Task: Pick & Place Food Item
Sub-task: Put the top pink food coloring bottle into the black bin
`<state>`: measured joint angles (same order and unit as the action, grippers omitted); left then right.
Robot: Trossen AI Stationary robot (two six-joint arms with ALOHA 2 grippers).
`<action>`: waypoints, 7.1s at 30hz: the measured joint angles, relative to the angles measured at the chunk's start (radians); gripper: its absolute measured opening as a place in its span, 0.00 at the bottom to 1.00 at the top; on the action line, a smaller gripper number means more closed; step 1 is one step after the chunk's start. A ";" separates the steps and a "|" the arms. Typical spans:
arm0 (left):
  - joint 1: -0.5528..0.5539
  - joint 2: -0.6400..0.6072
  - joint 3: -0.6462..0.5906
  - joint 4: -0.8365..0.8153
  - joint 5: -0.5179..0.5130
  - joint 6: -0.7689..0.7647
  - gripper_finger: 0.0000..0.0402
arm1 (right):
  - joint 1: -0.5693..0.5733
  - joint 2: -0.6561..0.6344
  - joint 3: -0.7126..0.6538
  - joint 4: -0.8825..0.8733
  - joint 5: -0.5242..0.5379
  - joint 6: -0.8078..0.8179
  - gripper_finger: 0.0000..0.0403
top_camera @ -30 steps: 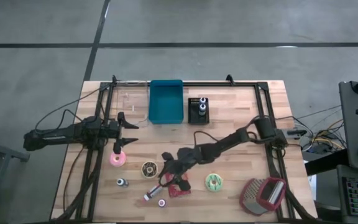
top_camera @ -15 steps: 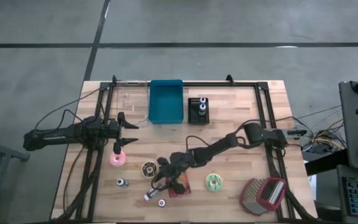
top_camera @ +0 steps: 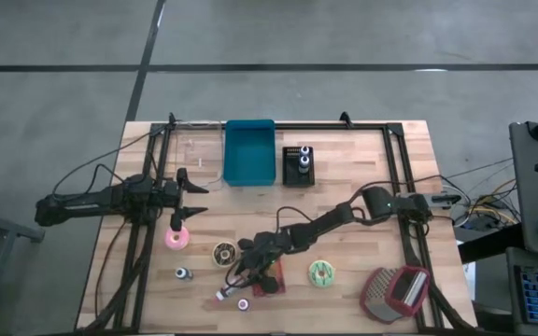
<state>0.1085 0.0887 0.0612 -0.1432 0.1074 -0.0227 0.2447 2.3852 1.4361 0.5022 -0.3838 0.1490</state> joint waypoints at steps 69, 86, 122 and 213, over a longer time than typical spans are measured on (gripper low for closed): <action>0.000 0.000 -0.001 0.001 0.000 0.000 0.68 | -0.001 -0.319 -0.490 0.657 0.302 -0.020 0.37; 0.000 0.002 -0.001 0.001 0.000 0.000 0.68 | 0.006 -0.415 -0.812 0.996 0.519 -0.030 0.37; 0.000 0.003 -0.003 0.047 0.000 0.000 0.68 | 0.006 -0.392 -0.755 0.948 0.514 -0.077 0.37; -0.321 0.766 0.393 0.125 -0.265 0.034 0.66 | 0.005 -0.393 -0.755 0.867 0.754 -0.043 0.37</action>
<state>-0.2128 0.8544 0.4541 -0.0182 -0.1574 0.0115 0.2502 1.9919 0.6806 1.3689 0.3701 0.1063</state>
